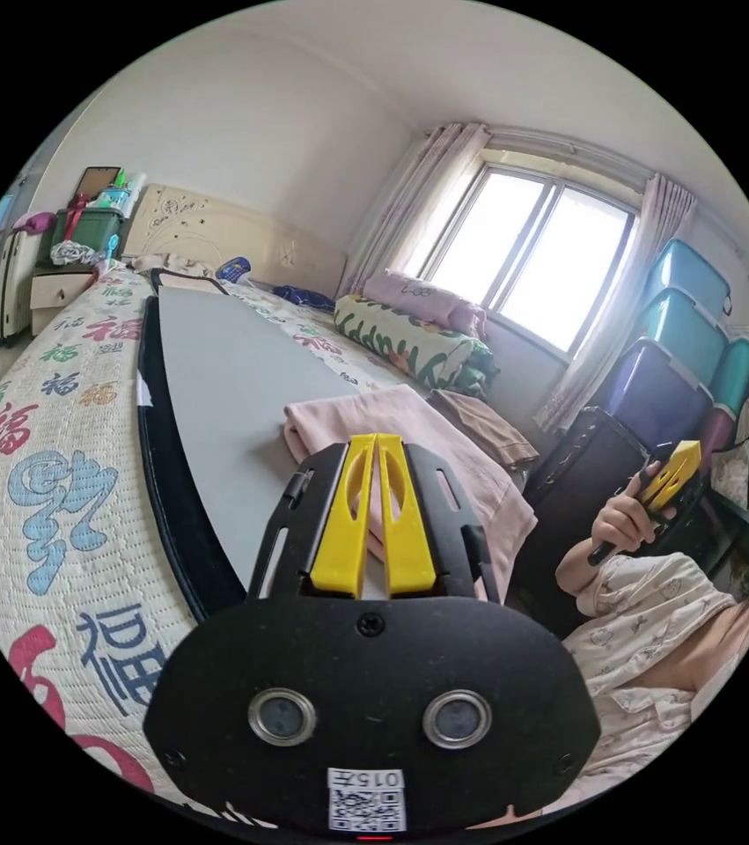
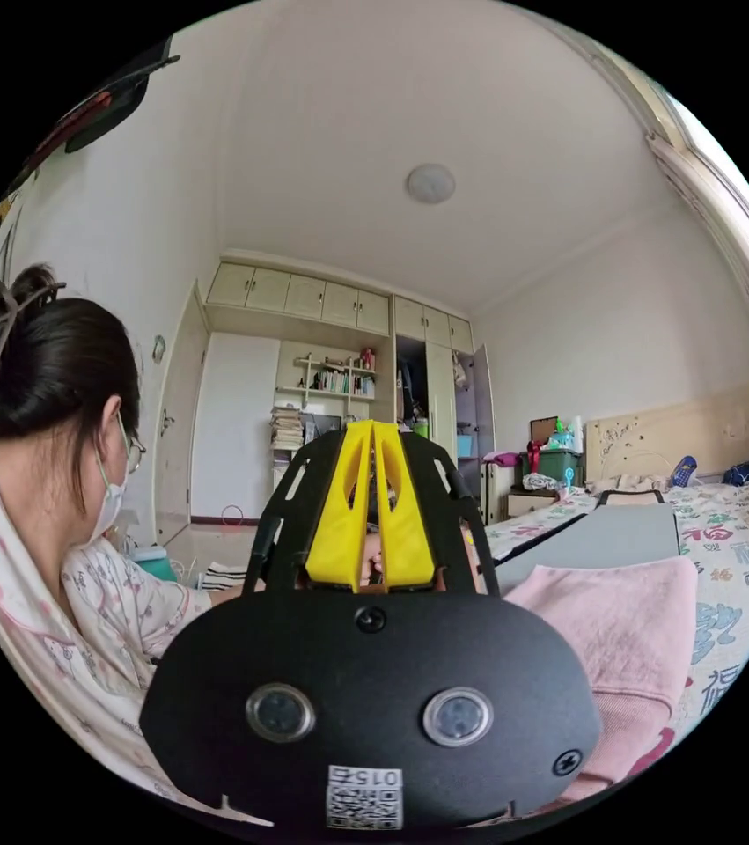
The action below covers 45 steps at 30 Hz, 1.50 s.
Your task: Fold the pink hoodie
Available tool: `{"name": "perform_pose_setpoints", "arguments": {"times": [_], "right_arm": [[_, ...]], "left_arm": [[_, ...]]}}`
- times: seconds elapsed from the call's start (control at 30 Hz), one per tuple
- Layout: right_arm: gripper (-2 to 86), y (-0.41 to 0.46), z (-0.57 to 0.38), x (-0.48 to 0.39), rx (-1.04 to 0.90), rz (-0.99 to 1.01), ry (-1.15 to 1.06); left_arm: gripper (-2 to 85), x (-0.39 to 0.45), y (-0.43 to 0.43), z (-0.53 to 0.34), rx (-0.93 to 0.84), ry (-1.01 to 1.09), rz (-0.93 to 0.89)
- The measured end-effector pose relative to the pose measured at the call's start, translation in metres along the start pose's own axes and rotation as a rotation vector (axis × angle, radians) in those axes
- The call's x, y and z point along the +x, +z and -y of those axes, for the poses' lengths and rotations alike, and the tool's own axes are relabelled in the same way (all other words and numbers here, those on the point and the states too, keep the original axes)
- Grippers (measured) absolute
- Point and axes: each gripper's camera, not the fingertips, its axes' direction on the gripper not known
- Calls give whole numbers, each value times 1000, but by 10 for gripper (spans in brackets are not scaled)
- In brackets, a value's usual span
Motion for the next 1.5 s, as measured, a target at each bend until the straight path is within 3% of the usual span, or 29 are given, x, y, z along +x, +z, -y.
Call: {"name": "perform_pose_setpoints", "arguments": {"times": [0.27,0.6,0.93,1.07,1.17,1.37,1.5], "right_arm": [[-8,68,7,34,-170,-156,87],[30,128,24,118,-232,-337,235],[61,224,12,242,-492,-554,364],[80,257,4,309,-552,-571,480],[95,289,-18,333,-626,-711,449],[127,356,-55,374,-774,-737,467],[110,390,-81,383,-834,-692,496]], "left_arm": [[-8,1,6,21,-25,-82,-54],[16,-9,20,64,-55,-131,-12],[85,-77,-6,105,101,-365,-283],[125,-98,-25,144,20,-368,-245],[150,-122,-64,160,58,-414,-162],[160,-166,-95,179,-32,-494,0],[168,-182,-95,189,-22,-526,-105]]}}
